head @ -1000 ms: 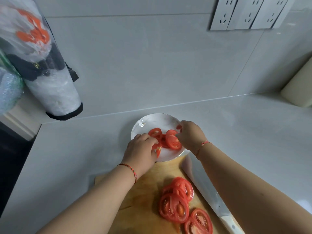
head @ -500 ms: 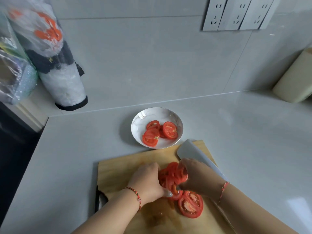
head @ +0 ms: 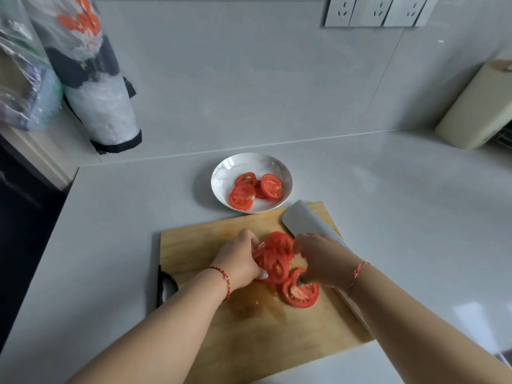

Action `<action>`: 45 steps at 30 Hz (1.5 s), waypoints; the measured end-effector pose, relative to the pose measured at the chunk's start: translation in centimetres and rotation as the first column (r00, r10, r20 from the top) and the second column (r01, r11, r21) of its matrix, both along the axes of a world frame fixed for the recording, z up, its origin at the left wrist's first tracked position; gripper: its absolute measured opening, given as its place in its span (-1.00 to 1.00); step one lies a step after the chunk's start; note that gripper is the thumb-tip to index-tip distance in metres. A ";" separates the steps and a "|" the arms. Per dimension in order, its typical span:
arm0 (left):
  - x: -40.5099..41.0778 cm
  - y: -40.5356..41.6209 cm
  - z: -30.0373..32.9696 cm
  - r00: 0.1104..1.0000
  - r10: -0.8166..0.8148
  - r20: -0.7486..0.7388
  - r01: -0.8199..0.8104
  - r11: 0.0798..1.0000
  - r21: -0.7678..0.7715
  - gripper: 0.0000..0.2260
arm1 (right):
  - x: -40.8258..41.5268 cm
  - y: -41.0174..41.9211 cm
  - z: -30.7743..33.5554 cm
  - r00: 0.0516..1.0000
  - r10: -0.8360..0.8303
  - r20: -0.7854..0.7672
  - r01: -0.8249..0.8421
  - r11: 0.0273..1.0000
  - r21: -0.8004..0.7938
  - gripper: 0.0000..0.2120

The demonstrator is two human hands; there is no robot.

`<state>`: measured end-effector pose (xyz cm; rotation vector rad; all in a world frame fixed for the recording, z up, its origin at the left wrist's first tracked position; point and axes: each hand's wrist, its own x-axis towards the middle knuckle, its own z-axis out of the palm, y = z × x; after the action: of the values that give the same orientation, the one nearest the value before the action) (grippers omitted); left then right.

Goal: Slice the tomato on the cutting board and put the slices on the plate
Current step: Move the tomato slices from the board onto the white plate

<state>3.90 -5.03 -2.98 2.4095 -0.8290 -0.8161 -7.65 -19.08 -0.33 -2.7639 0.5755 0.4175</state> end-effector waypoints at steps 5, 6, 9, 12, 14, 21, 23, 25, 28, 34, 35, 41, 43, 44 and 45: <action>-0.3 0.7 0.0 0.999 -0.045 0.005 0.046 0.998 -0.041 -0.79 | -0.8 0.4 -0.9 0.993 0.056 -0.104 -0.062 0.996 -0.059 -0.46; -0.4 0.9 0.0 0.999 -0.042 0.010 0.043 0.997 -0.060 -0.79 | -0.9 0.5 -1.0 0.992 0.058 -0.108 -0.065 0.996 -0.061 -0.48; -0.3 1.6 0.1 1.000 -0.028 0.007 0.029 0.994 -0.106 -0.82 | -0.9 0.4 -0.8 0.994 0.067 -0.092 -0.071 0.997 -0.043 -0.60; -0.1 2.2 0.3 0.999 -0.046 -0.007 0.044 0.987 -0.152 -0.87 | -0.8 0.1 -0.4 0.995 0.063 -0.072 -0.060 0.997 0.047 -0.77; 0.3 2.4 0.6 0.998 -0.061 0.033 0.066 0.983 -0.174 -0.88 | -0.6 -0.3 0.0 0.998 0.051 -0.048 -0.044 0.990 0.132 -0.79; 4.3 1.3 3.3 0.986 -0.005 0.168 0.055 0.955 -0.292 -0.92 | 2.9 -2.7 2.5 0.953 -0.215 0.213 0.111 0.904 0.412 -0.87; 5.9 0.5 4.1 0.979 0.032 0.202 0.039 0.940 -0.338 -0.92 | 4.5 -3.6 2.5 0.909 -0.316 0.271 0.154 0.860 0.486 -0.88; 7.4 -0.6 4.7 0.970 0.079 0.228 0.013 0.927 -0.375 -0.92 | 6.4 -4.4 2.0 0.849 -0.436 0.299 0.209 0.797 0.567 -0.87; 10.1 -2.6 4.7 0.967 0.176 0.186 -0.077 0.893 -0.444 -0.92 | 9.3 -5.3 0.8 0.755 -0.590 0.285 0.275 0.681 0.679 -0.84; 14.1 -6.0 1.0 0.915 0.386 -0.117 -0.393 0.792 -0.467 -0.82 | 13.3 -6.2 -1.6 0.761 -0.609 0.225 0.362 0.686 0.631 -0.75; 14.6 -6.3 0.1 0.897 0.419 -0.141 -0.437 0.790 -0.431 -0.84 | 13.7 -6.2 -1.8 0.775 -0.591 0.225 0.375 0.716 0.588 -0.72; 15.3 -7.6 0.2 0.903 0.282 0.323 -0.300 0.954 0.003 -0.83 | 14.4 -6.0 -1.8 0.854 -0.458 0.246 0.382 0.874 0.299 -0.87; 15.1 -7.6 0.9 0.889 0.232 0.394 -0.274 0.960 0.052 -0.82 | 14.3 -5.9 -1.8 0.866 -0.428 0.259 0.370 0.897 0.243 -0.83; 14.9 -7.4 1.1 0.886 0.228 0.404 -0.273 0.960 0.058 -0.80 | 14.1 -6.0 -1.8 0.865 -0.417 0.279 0.362 0.904 0.229 -0.84; 14.9 -7.1 1.1 0.882 0.233 0.410 -0.276 0.960 0.050 -0.77 | 13.7 -5.9 -1.6 0.859 -0.411 0.304 0.354 0.907 0.228 -0.84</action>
<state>18.79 -12.17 -1.85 2.7552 -0.5969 -0.2697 6.09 -24.99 -1.91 -2.3986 0.9262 -0.1100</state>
